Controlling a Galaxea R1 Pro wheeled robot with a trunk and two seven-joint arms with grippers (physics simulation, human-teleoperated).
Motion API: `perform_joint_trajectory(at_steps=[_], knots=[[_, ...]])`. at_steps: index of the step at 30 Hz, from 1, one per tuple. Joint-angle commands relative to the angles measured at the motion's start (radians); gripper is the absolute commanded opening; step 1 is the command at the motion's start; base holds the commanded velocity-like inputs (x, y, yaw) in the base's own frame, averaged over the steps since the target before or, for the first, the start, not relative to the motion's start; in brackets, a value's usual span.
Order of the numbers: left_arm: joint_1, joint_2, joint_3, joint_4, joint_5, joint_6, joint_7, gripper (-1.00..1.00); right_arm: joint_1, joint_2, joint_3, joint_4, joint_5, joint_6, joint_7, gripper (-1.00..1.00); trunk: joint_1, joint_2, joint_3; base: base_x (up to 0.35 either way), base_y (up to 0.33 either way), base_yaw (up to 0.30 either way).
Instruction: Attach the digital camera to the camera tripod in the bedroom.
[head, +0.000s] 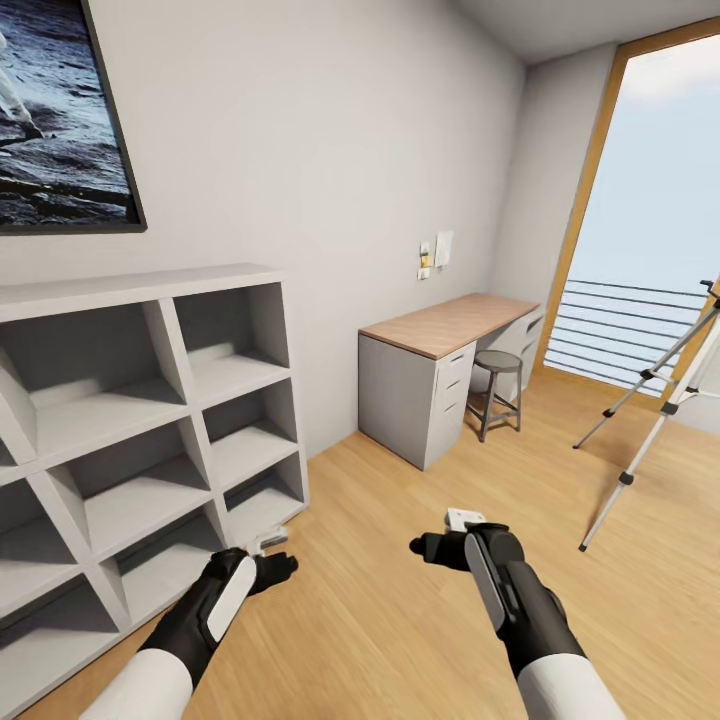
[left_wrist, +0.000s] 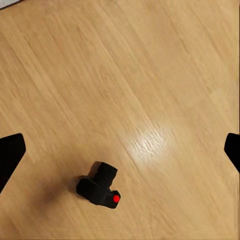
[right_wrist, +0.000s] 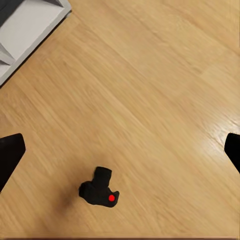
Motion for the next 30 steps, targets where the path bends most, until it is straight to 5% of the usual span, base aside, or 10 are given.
perform_joint_trajectory(at_steps=[1, 11, 21, 30], knots=[[-0.001, -0.004, -0.004, -0.029, 0.013, 0.003, 0.01, 1.0, -0.001, 0.001, -0.003, 0.006, -0.004, 0.004, 0.001, 1.0, 0.0, -0.001, -0.001, 0.0, 0.0, 0.0], [-0.002, -0.066, -0.005, -0.101, 0.018, 0.084, 0.012, 1.0, -0.001, 0.002, -0.002, 0.016, -0.005, 0.006, 0.002, 1.0, 0.0, -0.001, -0.001, 0.0, 0.0, 0.0], [-0.001, -0.077, -0.003, -0.133, 0.02, 0.108, 0.012, 1.0, -0.001, 0.002, -0.002, 0.014, -0.004, 0.006, 0.001, 1.0, 0.0, -0.001, -0.001, 0.0, 0.0, 0.0], [-0.001, -0.076, -0.002, -0.154, 0.021, 0.112, 0.012, 1.0, -0.001, 0.002, 0.0, 0.015, -0.005, 0.011, 0.002, 1.0, 0.034, -0.064, -0.029, 0.0, 0.0, 0.0]])
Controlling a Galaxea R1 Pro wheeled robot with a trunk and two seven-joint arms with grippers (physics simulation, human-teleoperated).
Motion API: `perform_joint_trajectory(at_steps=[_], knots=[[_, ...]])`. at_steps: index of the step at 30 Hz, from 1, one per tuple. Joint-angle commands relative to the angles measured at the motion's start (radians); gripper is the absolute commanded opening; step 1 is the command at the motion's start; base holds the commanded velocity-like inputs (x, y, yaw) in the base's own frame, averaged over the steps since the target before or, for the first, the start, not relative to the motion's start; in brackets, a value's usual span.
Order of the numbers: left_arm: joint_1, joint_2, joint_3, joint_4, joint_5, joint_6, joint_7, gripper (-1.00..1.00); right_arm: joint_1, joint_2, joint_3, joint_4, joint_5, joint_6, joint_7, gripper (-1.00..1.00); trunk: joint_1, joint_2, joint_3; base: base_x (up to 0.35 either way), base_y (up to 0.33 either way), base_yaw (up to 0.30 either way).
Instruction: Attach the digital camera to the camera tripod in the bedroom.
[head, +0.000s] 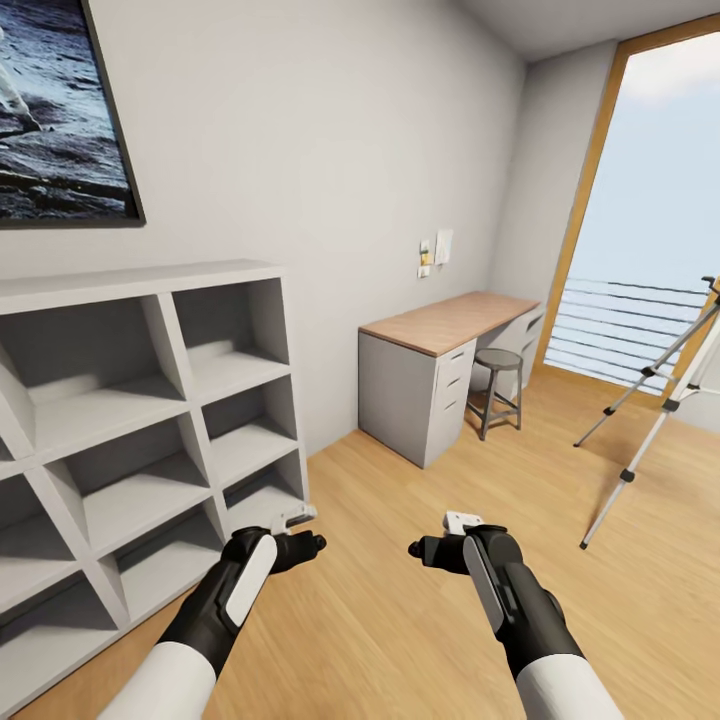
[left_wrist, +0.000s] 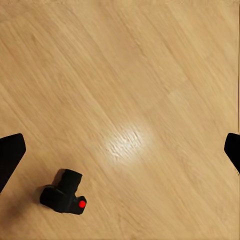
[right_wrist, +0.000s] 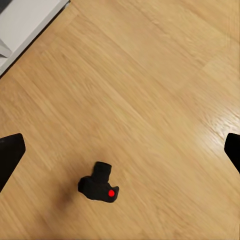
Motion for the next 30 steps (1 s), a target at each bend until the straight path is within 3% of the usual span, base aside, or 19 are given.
perform_joint_trajectory(at_steps=[1, 8, 15, 16, 21, 30], knots=[[-0.001, 0.0, -0.002, -0.007, 0.011, 0.003, 0.009, 1.0, -0.001, 0.001, -0.003, -0.001, -0.004, 0.005, 0.001, 1.0, 0.004, -0.008, -0.004, 0.0, 0.0, 0.0], [0.0, 0.003, -0.002, -0.05, 0.036, 0.007, 0.009, 1.0, -0.001, 0.002, -0.003, 0.001, -0.005, 0.006, 0.001, 1.0, 0.031, -0.057, -0.026, 0.0, 0.0, 0.0], [-0.001, 0.038, 0.005, -0.076, 0.166, 0.08, 0.008, 1.0, -0.001, 0.005, -0.003, 0.001, -0.005, 0.004, 0.002, 1.0, 0.058, -0.106, -0.048, 0.0, 0.0, 0.0], [-0.001, 0.076, 0.009, -0.079, 0.252, 0.098, 0.008, 1.0, -0.001, 0.004, -0.002, 0.001, -0.005, 0.006, 0.004, 1.0, 0.061, -0.113, -0.051, 0.0, 0.0, 0.0], [-0.001, 0.099, 0.009, -0.079, 0.289, 0.101, 0.008, 1.0, -0.001, 0.003, -0.002, 0.0, -0.003, 0.001, 0.005, 1.0, 0.081, -0.148, -0.067, 0.0, 0.0, 0.0], [-0.001, 0.131, 0.012, -0.074, 0.316, 0.102, 0.006, 1.0, -0.001, 0.0, -0.007, -0.014, -0.004, 0.006, 0.061, 1.0, 0.115, -0.211, -0.095, 0.0, 0.0, 0.0]])
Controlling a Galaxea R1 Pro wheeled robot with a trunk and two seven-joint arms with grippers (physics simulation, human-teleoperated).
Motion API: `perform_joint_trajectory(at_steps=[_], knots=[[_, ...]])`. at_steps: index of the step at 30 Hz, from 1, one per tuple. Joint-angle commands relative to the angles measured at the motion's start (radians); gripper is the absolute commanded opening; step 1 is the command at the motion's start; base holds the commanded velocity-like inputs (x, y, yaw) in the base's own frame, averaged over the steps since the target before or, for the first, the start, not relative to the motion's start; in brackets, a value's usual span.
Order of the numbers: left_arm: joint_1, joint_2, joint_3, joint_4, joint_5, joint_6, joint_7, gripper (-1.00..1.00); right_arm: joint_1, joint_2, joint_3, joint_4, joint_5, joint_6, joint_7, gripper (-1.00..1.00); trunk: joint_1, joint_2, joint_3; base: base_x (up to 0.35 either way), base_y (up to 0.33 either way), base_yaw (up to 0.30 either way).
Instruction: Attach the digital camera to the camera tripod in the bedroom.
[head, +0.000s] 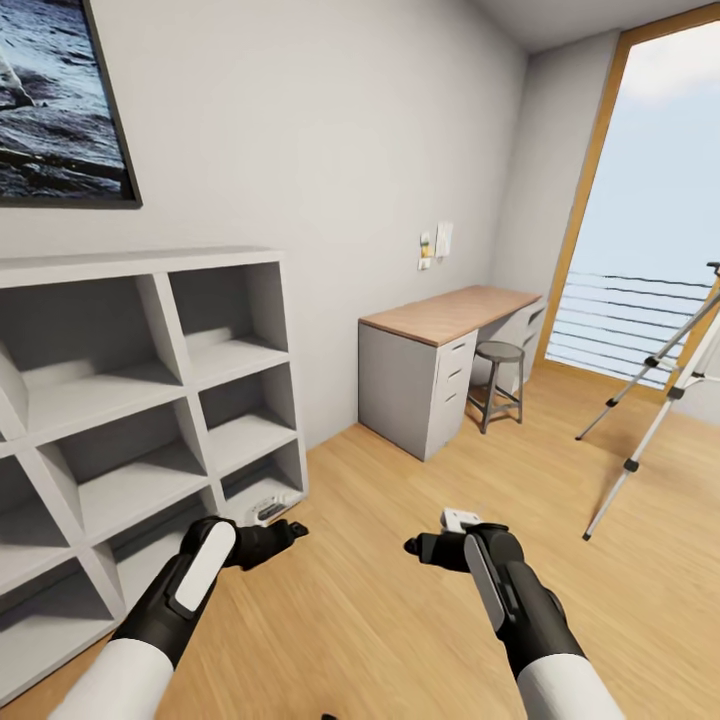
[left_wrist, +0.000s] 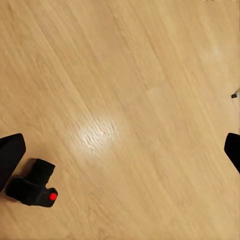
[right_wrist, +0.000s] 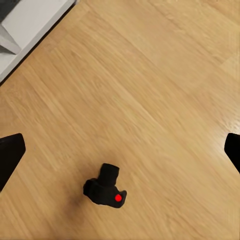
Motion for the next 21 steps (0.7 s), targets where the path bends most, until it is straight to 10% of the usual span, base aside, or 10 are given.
perform_joint_trajectory(at_steps=[1, 11, 21], knots=[[-0.001, 0.003, -0.003, -0.001, 0.017, 0.001, 0.01, 1.0, -0.001, 0.001, -0.004, -0.004, -0.002, 0.005, 0.008, 1.0, 0.004, -0.008, -0.004, 0.0, 0.0, 0.0], [-0.001, 0.061, -0.003, 0.006, 0.186, 0.001, 0.01, 1.0, -0.001, -0.003, -0.008, -0.052, -0.001, 0.009, 0.111, 1.0, 0.042, -0.078, -0.036, 0.0, 0.0, 0.0], [0.0, 0.083, -0.004, 0.007, 0.223, 0.001, 0.01, 1.0, -0.001, -0.021, -0.009, -0.054, 0.001, 0.009, 0.203, 1.0, 0.081, -0.148, -0.067, 0.0, 0.0, 0.0]])
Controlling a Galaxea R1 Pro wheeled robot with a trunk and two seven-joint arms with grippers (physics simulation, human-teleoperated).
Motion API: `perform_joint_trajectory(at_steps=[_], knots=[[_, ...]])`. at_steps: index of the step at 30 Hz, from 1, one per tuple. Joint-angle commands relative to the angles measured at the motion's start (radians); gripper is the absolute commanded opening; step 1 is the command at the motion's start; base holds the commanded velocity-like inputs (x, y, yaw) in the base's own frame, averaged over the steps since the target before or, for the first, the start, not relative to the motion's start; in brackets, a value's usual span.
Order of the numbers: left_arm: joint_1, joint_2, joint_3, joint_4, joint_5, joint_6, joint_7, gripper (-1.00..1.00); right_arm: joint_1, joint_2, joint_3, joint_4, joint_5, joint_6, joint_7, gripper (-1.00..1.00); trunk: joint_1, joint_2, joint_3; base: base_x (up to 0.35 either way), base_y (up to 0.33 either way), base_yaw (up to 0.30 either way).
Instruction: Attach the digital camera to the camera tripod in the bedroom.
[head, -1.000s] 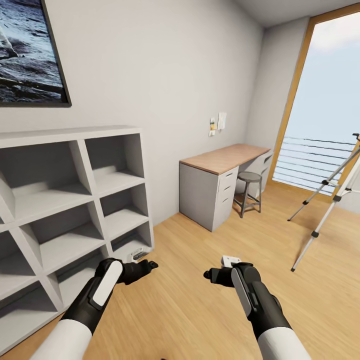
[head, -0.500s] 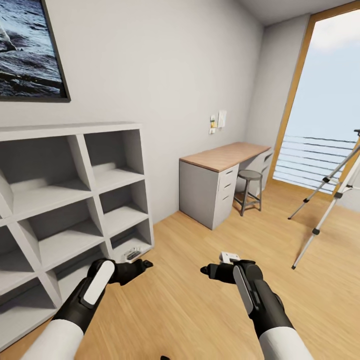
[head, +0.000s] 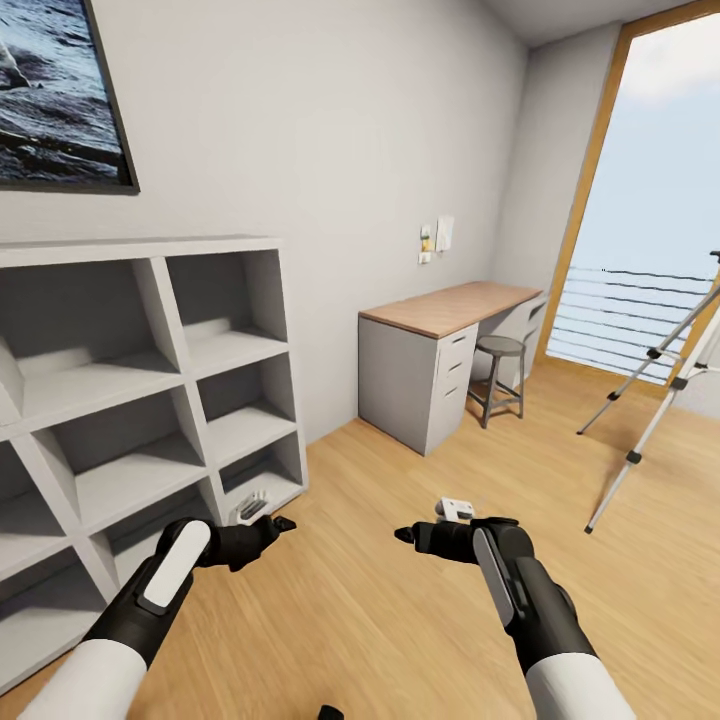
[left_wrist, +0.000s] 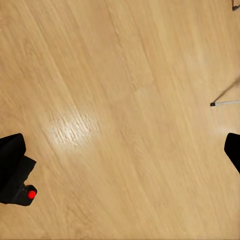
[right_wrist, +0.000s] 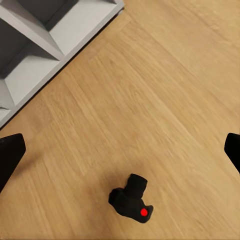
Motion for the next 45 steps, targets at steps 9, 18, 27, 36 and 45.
perform_joint_trajectory(at_steps=[9, 18, 27, 36, 45], knots=[[-0.001, 0.002, -0.003, -0.005, 0.015, 0.0, 0.009, 1.0, -0.001, -0.001, -0.002, -0.001, -0.006, 0.007, 0.006, 1.0, 0.035, -0.064, -0.029, 0.0, 0.0, 0.0], [-0.001, 0.001, -0.003, -0.011, 0.034, 0.001, 0.008, 1.0, -0.001, -0.004, 0.005, -0.002, -0.008, 0.04, 0.127, 1.0, 0.069, -0.127, -0.058, 0.0, 0.0, 0.0], [-0.001, 0.002, -0.003, -0.014, 0.082, 0.006, 0.009, 1.0, -0.001, -0.05, 0.007, -0.001, 0.002, 0.077, 0.375, 1.0, 0.104, -0.19, -0.086, 0.0, 0.0, 0.0], [0.0, -0.002, -0.004, -0.016, 0.09, 0.007, 0.006, 1.0, -0.001, -0.071, 0.007, -0.001, -0.001, 0.08, 0.419, 1.0, 0.138, -0.253, -0.114, 0.0, 0.0, 0.0], [0.0, -0.01, -0.007, -0.009, 0.086, -0.003, 0.01, 1.0, -0.001, -0.066, 0.008, 0.001, -0.009, 0.082, 0.516, 1.0, 0.173, -0.316, -0.142, 0.0, 0.0, 0.0]])
